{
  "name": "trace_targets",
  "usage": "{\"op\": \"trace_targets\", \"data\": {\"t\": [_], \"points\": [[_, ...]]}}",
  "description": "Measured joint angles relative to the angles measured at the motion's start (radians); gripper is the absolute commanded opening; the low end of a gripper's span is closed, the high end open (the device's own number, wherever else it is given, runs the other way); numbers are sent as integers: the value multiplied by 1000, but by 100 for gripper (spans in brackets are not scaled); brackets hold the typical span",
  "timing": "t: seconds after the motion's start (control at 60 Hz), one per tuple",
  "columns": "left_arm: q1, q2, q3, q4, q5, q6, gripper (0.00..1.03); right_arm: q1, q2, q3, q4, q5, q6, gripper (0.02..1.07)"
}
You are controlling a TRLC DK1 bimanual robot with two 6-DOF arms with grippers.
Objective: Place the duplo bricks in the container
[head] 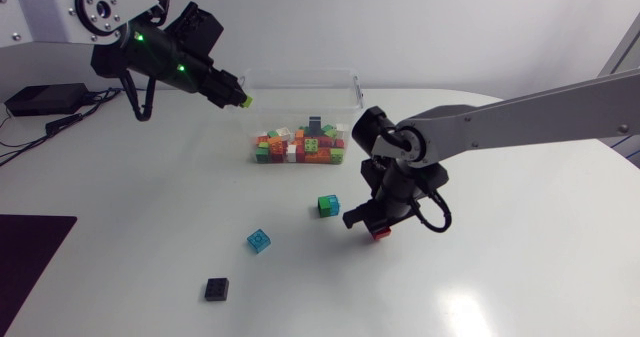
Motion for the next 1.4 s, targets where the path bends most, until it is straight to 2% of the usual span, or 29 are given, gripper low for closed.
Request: {"op": "trace_targets", "data": {"t": [0.167,0.683,0.733,0.75,0.767,0.783,0.8,0.95,1.1,1.3,1.4], "points": [[0,85,85,85,2,-74,39,-25,-53,114,-49,3,-15,32],[0,264,267,225,-7,-198,43,-29,-67,351,-78,4,-33,32],[0,278,273,247,-21,-212,55,-29,-67,376,-77,4,-33,32],[0,287,276,261,-28,-217,68,-29,-67,393,-75,4,-33,32],[0,291,278,267,-32,-218,75,-29,-67,399,-74,4,-34,32],[-2,299,279,282,-49,-225,91,-29,-67,413,-74,4,-34,32],[-2,303,280,290,-51,-228,98,-29,-67,426,-72,4,-34,32],[-4,312,278,318,-58,-236,99,-29,-60,507,-15,7,-34,32],[1,209,163,327,-61,-229,99,-29,-26,558,61,15,-46,32],[19,-79,-78,288,-38,-115,99,-29,39,585,183,29,-60,32],[23,-212,-204,252,2,-49,99,-27,85,615,228,41,-65,32]]}}
